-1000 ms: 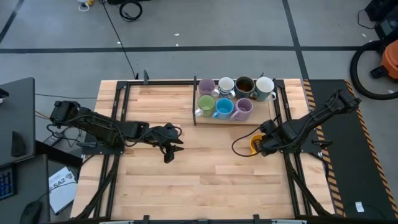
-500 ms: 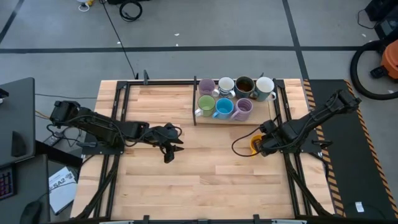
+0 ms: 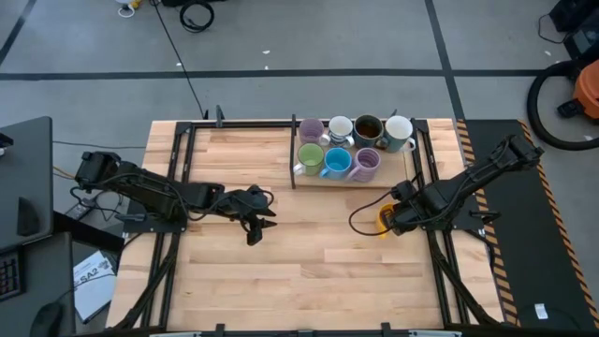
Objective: Place coffee mugs
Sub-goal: Put the yellow mug on the shelf
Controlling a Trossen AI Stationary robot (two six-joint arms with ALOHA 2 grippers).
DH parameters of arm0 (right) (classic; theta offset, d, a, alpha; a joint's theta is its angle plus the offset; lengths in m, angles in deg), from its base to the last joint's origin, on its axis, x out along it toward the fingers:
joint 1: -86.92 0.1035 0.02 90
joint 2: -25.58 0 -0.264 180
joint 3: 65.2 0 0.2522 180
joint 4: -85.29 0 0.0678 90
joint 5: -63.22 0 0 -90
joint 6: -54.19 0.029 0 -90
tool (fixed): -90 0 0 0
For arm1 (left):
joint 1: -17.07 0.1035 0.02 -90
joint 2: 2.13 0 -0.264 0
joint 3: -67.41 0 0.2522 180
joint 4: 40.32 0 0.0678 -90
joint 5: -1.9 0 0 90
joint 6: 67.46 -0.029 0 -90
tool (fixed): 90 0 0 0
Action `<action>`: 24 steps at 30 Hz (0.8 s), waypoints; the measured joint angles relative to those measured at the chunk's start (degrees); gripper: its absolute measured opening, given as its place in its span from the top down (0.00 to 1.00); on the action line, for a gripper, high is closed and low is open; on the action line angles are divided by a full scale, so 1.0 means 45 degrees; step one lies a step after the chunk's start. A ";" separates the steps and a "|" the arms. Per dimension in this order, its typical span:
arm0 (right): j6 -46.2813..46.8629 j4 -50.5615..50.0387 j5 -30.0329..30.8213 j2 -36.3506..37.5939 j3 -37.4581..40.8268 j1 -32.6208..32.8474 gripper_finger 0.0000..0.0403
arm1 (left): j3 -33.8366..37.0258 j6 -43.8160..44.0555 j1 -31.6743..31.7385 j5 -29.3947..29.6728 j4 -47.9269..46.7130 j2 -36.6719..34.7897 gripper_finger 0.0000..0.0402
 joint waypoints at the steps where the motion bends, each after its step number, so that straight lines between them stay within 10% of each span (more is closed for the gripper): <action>1: 0.0000 -0.0004 0.0000 -0.0002 0.0000 0.0000 0.77 | 0.0000 0.0002 0.0000 0.0000 0.0000 -0.0002 0.62; 24: -0.1550 -0.4065 0.0054 0.0127 -0.2354 -0.0005 0.66 | 0.0000 0.0000 0.0000 0.0000 0.0000 0.0003 0.62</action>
